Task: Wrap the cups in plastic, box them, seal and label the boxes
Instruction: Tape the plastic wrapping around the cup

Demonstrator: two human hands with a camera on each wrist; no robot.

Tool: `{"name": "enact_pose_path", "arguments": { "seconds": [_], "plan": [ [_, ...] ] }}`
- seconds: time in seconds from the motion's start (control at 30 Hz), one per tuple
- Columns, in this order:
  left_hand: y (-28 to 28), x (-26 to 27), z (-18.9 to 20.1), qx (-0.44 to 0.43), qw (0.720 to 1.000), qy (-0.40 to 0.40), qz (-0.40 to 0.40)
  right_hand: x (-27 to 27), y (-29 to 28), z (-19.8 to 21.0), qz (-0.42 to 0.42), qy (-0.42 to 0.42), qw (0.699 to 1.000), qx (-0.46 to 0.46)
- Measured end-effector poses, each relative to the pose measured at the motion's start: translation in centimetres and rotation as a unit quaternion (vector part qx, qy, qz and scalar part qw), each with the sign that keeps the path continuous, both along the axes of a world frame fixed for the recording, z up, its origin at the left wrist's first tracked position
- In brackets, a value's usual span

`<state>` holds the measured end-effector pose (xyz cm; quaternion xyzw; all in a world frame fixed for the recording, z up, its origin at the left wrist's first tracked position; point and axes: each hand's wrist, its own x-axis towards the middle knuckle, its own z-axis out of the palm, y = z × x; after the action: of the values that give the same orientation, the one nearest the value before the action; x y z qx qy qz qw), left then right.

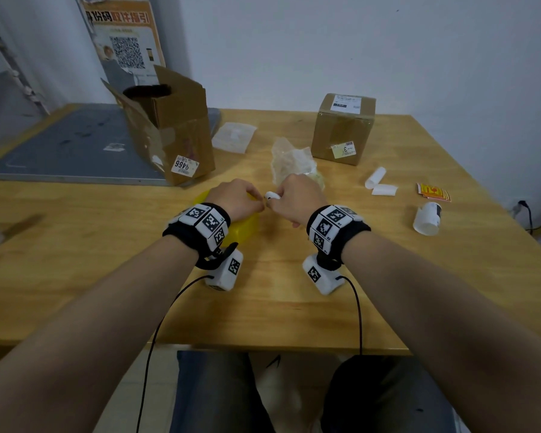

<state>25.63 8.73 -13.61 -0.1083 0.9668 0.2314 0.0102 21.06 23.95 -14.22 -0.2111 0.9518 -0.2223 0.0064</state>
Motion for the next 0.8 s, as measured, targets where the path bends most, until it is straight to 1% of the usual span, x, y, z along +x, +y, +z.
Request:
{"name": "enact_pose_path", "arguments": {
  "seconds": [0.1, 0.3, 0.4, 0.57, 0.7, 0.8],
  "plan": [
    [-0.1, 0.0, -0.1, 0.003, 1.0, 0.0, -0.002, -0.3, -0.5, 0.1, 0.004, 0.003, 1.0, 0.016],
    [-0.1, 0.2, -0.1, 0.008, 1.0, 0.005, -0.005, -0.6, -1.0, 0.1, 0.017, -0.025, 0.992, 0.119],
    [-0.2, 0.3, 0.0, 0.01, 1.0, 0.001, -0.009, -0.5, -1.2, 0.6, 0.02, -0.034, 0.989, 0.145],
    [-0.9, 0.9, 0.2, 0.035, 0.999, 0.012, 0.005, -0.5, -1.0, 0.8, 0.013, -0.055, 0.989, 0.136],
    [-1.7, 1.2, 0.9, 0.095, 0.994, 0.046, 0.024, -0.9, 0.1, 1.0, 0.019, -0.138, 0.985, 0.099],
    [-2.2, 1.5, 2.4, 0.158, 0.982, 0.088, 0.048, -0.7, 1.3, 1.8, 0.029, -0.191, 0.979, 0.07]
  ]
}}
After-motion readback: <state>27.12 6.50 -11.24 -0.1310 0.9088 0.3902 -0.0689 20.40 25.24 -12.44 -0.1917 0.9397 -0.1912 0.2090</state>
